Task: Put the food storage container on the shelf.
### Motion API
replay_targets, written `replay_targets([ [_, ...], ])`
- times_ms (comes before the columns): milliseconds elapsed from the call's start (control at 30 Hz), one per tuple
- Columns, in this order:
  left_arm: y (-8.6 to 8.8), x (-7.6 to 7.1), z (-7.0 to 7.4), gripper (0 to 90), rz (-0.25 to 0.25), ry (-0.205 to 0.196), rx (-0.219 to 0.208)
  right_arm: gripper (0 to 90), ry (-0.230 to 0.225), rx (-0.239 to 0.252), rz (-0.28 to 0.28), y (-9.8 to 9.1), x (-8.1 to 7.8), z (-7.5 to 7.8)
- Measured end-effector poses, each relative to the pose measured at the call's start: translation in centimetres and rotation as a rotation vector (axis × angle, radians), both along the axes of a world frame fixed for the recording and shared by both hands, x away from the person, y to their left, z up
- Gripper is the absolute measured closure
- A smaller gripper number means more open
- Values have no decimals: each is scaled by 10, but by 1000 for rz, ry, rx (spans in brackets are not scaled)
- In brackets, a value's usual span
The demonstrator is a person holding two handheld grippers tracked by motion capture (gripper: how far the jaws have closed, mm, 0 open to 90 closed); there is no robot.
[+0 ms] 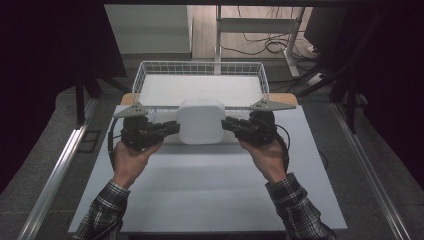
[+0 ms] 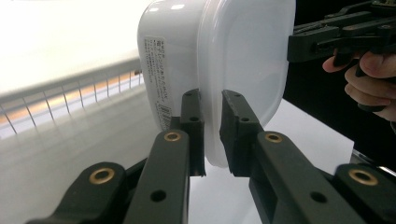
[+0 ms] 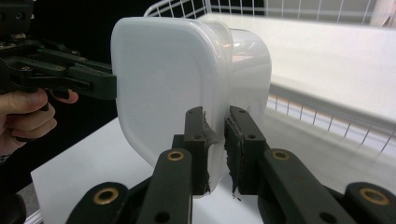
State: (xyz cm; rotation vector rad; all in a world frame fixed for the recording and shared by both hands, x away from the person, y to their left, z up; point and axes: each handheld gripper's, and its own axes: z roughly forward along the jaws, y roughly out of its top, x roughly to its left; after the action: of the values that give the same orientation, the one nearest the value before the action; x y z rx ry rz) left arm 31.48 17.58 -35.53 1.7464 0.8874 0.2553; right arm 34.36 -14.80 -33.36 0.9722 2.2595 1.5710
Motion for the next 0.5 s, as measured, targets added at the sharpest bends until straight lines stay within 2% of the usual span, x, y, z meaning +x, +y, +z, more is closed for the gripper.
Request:
replay_targets([
  [500,6,24,35,801,16,-34,-10,782,-20,24,-13,6,27,31],
])
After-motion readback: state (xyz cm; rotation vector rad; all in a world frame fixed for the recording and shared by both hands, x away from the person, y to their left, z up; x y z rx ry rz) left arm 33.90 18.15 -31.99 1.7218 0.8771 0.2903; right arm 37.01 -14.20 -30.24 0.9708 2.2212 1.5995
